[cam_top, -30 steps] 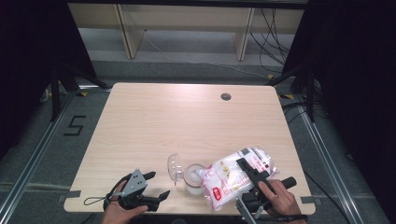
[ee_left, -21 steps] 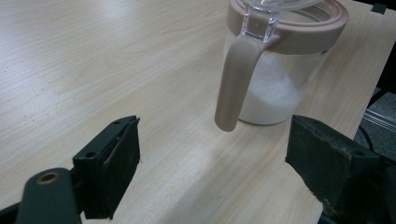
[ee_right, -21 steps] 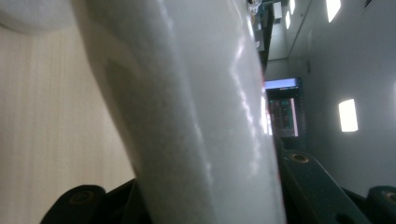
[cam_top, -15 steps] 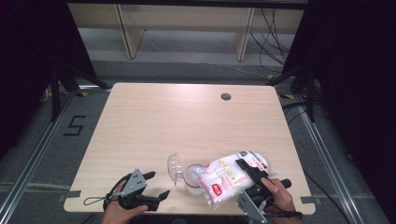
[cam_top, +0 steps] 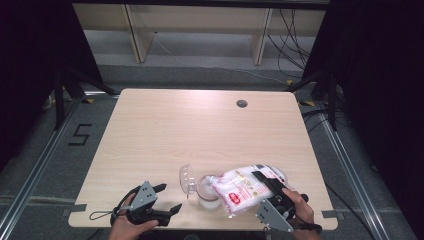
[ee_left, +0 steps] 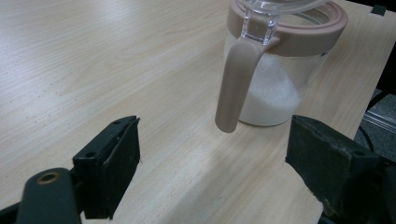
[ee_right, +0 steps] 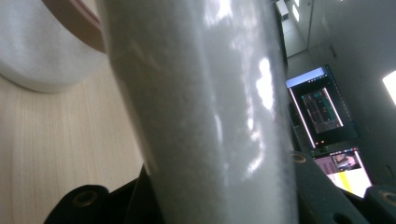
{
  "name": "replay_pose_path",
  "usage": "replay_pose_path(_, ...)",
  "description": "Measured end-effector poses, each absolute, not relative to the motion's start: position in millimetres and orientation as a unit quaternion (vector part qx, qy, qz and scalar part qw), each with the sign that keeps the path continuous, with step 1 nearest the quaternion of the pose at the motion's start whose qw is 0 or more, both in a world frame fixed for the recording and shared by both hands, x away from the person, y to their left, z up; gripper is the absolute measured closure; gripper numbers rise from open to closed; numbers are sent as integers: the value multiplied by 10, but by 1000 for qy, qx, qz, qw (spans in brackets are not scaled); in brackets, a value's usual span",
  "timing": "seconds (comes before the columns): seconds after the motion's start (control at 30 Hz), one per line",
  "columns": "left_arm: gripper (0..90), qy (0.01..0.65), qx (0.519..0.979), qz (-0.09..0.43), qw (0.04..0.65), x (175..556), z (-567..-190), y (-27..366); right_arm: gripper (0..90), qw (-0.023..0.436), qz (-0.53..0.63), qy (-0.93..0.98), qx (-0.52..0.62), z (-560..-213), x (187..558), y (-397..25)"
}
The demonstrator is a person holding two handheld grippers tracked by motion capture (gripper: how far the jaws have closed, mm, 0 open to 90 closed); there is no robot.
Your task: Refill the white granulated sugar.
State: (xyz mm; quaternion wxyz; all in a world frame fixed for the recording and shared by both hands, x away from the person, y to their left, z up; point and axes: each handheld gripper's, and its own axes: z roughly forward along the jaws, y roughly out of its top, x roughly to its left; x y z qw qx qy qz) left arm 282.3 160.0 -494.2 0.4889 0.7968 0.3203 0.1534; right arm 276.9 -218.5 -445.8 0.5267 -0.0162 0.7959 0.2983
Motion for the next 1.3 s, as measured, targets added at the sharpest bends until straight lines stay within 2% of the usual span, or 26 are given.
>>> replay_pose_path(0.1,170,320,799,156,486,2818,-4941,1598,705,519,316,794,-11,-4444,2808,-2200)
replay_pose_path(0.47,170,323,796,155,487,2833,-4953,1607,720,446,414,790,81,-4498,3016,-2283)
replay_pose_path(0.73,170,321,798,156,486,2834,-4953,1607,728,409,441,791,113,-4651,3199,-2274)
replay_pose_path(0.9,170,321,798,154,486,2831,-4955,1603,730,370,469,789,148,-4758,3331,-2265)
replay_pose_path(1.03,170,309,804,163,481,2839,-4940,1617,732,353,478,786,169,-4832,3404,-2279)
replay_pose_path(1.1,170,323,798,156,485,2824,-4946,1605,733,342,485,783,185,-4872,3422,-2298)
replay_pose_path(1.27,170,309,801,162,486,2837,-4941,1614,734,339,491,777,203,-4879,3445,-2346)
replay_pose_path(1.3,170,324,795,155,489,2822,-4950,1600,733,334,490,777,213,-4882,3440,-2356)
